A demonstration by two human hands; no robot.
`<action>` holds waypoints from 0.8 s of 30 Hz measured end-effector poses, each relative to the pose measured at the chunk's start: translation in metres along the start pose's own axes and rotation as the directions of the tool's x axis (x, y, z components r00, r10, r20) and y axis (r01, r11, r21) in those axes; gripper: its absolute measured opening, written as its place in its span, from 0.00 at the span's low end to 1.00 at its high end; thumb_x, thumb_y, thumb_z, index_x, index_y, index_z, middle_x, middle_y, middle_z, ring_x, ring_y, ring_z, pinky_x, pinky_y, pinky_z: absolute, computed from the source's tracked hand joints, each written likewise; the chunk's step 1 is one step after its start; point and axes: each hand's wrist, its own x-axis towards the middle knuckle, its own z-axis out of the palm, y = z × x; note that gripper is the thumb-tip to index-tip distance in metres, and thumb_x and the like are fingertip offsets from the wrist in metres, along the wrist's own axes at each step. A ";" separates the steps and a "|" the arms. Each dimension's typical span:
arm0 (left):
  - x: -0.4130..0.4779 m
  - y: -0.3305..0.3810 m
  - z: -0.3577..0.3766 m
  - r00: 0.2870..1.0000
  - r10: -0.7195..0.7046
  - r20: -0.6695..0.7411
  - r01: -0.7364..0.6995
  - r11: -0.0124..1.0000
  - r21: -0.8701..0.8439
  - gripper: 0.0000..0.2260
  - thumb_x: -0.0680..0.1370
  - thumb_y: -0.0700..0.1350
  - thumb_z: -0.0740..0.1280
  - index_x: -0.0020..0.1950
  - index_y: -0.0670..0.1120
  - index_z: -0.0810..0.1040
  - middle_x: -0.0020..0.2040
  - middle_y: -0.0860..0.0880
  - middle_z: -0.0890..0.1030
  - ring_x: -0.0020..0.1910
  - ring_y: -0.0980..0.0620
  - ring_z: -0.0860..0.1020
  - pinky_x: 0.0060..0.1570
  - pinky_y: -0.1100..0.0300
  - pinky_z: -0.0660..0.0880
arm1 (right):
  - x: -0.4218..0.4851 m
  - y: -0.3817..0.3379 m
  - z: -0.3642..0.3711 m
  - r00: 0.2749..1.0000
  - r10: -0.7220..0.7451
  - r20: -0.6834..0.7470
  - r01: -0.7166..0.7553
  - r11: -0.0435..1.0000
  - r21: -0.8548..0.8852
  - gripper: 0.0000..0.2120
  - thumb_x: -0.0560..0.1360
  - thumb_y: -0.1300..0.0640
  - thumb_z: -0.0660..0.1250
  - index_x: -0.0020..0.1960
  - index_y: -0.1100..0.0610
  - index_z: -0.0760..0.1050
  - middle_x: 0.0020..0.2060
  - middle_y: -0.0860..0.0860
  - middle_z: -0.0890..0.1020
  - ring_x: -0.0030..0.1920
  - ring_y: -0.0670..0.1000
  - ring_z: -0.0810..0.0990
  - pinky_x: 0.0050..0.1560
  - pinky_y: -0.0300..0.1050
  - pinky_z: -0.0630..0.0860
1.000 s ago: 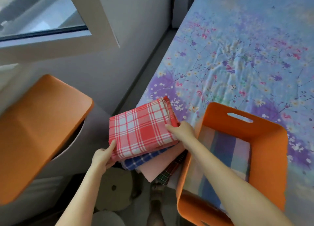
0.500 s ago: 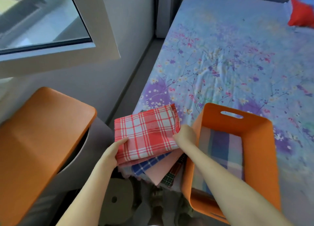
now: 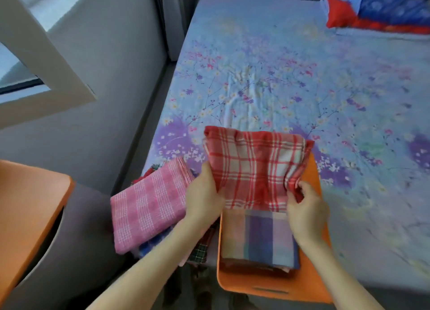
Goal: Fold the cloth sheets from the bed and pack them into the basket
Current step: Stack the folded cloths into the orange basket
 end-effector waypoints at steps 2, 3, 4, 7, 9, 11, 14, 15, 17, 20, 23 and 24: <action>0.002 0.017 0.056 0.991 0.076 0.110 -0.090 0.987 0.134 0.20 0.74 0.50 0.67 0.61 0.43 0.65 0.51 0.44 0.80 0.49 0.39 0.78 0.41 0.52 0.72 | -0.002 0.034 0.005 1.000 -0.013 0.015 0.015 0.990 -0.144 0.14 0.59 0.73 0.75 0.43 0.65 0.80 0.30 0.63 0.81 0.28 0.64 0.79 0.28 0.51 0.75; 0.003 0.021 0.077 0.986 0.079 0.149 -0.104 0.980 0.168 0.19 0.75 0.48 0.67 0.62 0.43 0.65 0.52 0.44 0.80 0.49 0.40 0.78 0.40 0.53 0.70 | -0.004 0.046 0.011 0.999 -0.026 0.044 0.034 0.983 -0.180 0.15 0.57 0.74 0.75 0.42 0.64 0.80 0.28 0.63 0.80 0.26 0.64 0.79 0.25 0.50 0.74; 0.006 0.022 0.097 0.984 0.069 0.163 -0.100 0.977 0.188 0.18 0.75 0.45 0.66 0.61 0.44 0.65 0.52 0.45 0.80 0.49 0.41 0.79 0.40 0.53 0.70 | -0.003 0.059 0.016 0.996 -0.021 0.089 0.039 0.979 -0.201 0.15 0.57 0.74 0.75 0.41 0.64 0.79 0.26 0.62 0.79 0.25 0.63 0.78 0.23 0.49 0.73; 0.023 0.008 0.133 0.988 -0.030 0.154 -0.002 0.978 0.209 0.17 0.75 0.43 0.65 0.61 0.45 0.64 0.52 0.46 0.80 0.47 0.44 0.79 0.40 0.54 0.74 | 0.000 0.078 0.038 0.977 -0.005 0.213 0.051 0.976 -0.210 0.13 0.56 0.74 0.72 0.40 0.64 0.79 0.23 0.59 0.77 0.24 0.62 0.77 0.22 0.47 0.71; 0.040 -0.004 0.153 0.985 -0.090 0.148 0.042 0.952 0.303 0.22 0.77 0.41 0.61 0.69 0.43 0.59 0.54 0.46 0.79 0.47 0.45 0.79 0.41 0.55 0.76 | 0.014 0.085 0.057 0.954 0.070 0.291 -0.005 0.976 -0.219 0.12 0.61 0.73 0.71 0.44 0.64 0.78 0.27 0.60 0.79 0.28 0.63 0.79 0.26 0.49 0.72; 0.051 -0.016 0.162 0.977 -0.144 0.159 0.053 0.881 0.469 0.29 0.79 0.38 0.58 0.76 0.40 0.47 0.59 0.43 0.75 0.51 0.45 0.79 0.45 0.56 0.75 | 0.030 0.089 0.076 0.886 0.224 0.405 -0.088 0.940 -0.329 0.12 0.73 0.68 0.62 0.56 0.62 0.75 0.41 0.60 0.82 0.43 0.63 0.81 0.38 0.52 0.74; 0.061 -0.027 0.172 0.971 -0.170 0.166 0.032 0.786 0.618 0.29 0.79 0.36 0.57 0.76 0.40 0.47 0.66 0.41 0.68 0.59 0.44 0.75 0.52 0.56 0.74 | 0.042 0.110 0.098 0.832 0.304 0.464 -0.036 0.864 -0.502 0.24 0.78 0.66 0.52 0.73 0.59 0.58 0.62 0.57 0.75 0.60 0.57 0.76 0.51 0.50 0.75; 0.064 -0.029 0.176 0.972 -0.142 0.187 -0.017 0.753 0.658 0.28 0.79 0.36 0.57 0.76 0.41 0.49 0.68 0.40 0.66 0.61 0.44 0.73 0.54 0.55 0.73 | 0.045 0.115 0.104 0.841 0.273 0.467 0.008 0.857 -0.516 0.26 0.78 0.66 0.54 0.75 0.58 0.53 0.68 0.57 0.70 0.65 0.57 0.72 0.54 0.49 0.74; 0.072 -0.032 0.183 0.963 -0.070 0.261 -0.145 0.679 0.720 0.26 0.80 0.38 0.55 0.76 0.41 0.49 0.74 0.39 0.58 0.70 0.40 0.63 0.65 0.52 0.67 | 0.050 0.120 0.113 0.830 0.196 0.522 0.106 0.864 -0.492 0.29 0.78 0.65 0.56 0.77 0.56 0.50 0.75 0.56 0.59 0.72 0.57 0.61 0.62 0.48 0.71; 0.095 -0.042 0.198 0.894 -0.140 0.425 -0.231 0.668 0.707 0.26 0.81 0.38 0.51 0.77 0.41 0.43 0.78 0.42 0.44 0.76 0.41 0.43 0.74 0.48 0.47 | 0.064 0.131 0.131 0.725 0.139 0.675 0.237 0.870 -0.433 0.32 0.77 0.66 0.56 0.77 0.54 0.49 0.77 0.55 0.51 0.76 0.57 0.50 0.72 0.49 0.61; 0.114 -0.062 0.211 0.808 -0.289 0.514 -0.210 0.673 0.709 0.29 0.81 0.43 0.52 0.77 0.43 0.39 0.77 0.43 0.39 0.76 0.42 0.39 0.74 0.46 0.45 | 0.077 0.146 0.149 0.533 0.223 0.816 0.309 0.847 -0.433 0.35 0.76 0.64 0.54 0.78 0.55 0.41 0.77 0.57 0.44 0.77 0.58 0.44 0.75 0.51 0.52; 0.118 -0.067 0.215 0.788 -0.315 0.530 -0.203 0.679 0.706 0.30 0.81 0.45 0.52 0.77 0.43 0.39 0.77 0.44 0.38 0.76 0.43 0.38 0.74 0.46 0.45 | 0.082 0.149 0.154 0.459 0.273 0.845 0.314 0.841 -0.442 0.35 0.77 0.63 0.54 0.78 0.55 0.39 0.77 0.57 0.41 0.77 0.57 0.42 0.75 0.51 0.50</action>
